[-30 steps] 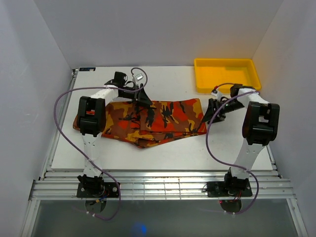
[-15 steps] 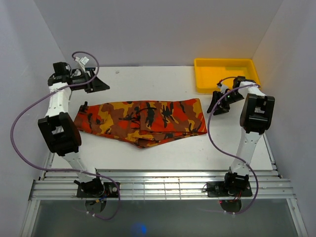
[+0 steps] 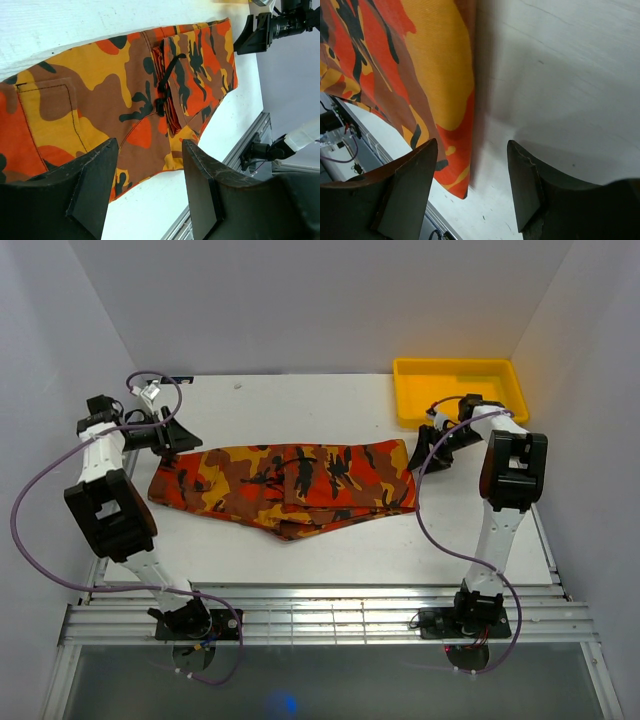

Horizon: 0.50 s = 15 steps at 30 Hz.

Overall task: Fold and stack the trousers
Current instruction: Fold the trousers

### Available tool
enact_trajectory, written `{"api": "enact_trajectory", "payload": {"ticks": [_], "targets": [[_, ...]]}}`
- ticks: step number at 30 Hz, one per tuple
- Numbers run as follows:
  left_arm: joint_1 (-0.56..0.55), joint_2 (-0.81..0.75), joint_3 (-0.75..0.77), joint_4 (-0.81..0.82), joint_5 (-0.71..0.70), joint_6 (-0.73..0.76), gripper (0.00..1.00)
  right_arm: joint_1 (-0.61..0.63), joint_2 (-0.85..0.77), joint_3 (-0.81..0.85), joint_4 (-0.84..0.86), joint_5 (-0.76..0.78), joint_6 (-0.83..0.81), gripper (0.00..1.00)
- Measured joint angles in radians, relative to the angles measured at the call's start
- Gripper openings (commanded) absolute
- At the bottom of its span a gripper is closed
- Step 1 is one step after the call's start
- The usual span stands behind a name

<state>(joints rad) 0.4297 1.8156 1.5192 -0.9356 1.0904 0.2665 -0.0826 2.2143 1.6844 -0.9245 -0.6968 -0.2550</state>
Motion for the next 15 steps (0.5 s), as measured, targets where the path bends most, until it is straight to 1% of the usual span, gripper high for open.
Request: {"api": "enact_trajectory", "payload": {"ticks": [3,4,6,7,8,9,10,15], "targets": [[0.021,0.000,0.005,0.000,0.001,0.002,0.65,0.023,0.000,-0.023,0.013,-0.007,0.000,0.60],[0.029,0.000,0.008,-0.002,0.001,0.002,0.65,0.030,0.000,-0.039,0.016,-0.017,0.004,0.57],[0.053,0.000,0.018,-0.004,0.005,-0.003,0.65,0.042,-0.001,-0.066,0.014,-0.039,0.005,0.47],[0.067,0.000,0.023,-0.003,0.011,-0.006,0.65,0.048,-0.001,-0.074,0.016,-0.041,0.007,0.40],[0.084,0.000,0.028,-0.003,0.018,-0.013,0.64,0.052,0.000,-0.081,0.017,-0.042,0.008,0.23],[0.100,0.000,0.032,-0.003,0.025,-0.018,0.64,0.055,0.000,-0.087,0.018,-0.038,0.000,0.11],[0.117,0.000,0.035,-0.004,0.032,-0.021,0.64,0.055,0.001,-0.090,0.018,-0.034,-0.002,0.08],[0.185,0.000,0.046,-0.026,0.051,-0.014,0.64,0.029,0.002,-0.085,-0.005,-0.046,-0.018,0.08]]}}
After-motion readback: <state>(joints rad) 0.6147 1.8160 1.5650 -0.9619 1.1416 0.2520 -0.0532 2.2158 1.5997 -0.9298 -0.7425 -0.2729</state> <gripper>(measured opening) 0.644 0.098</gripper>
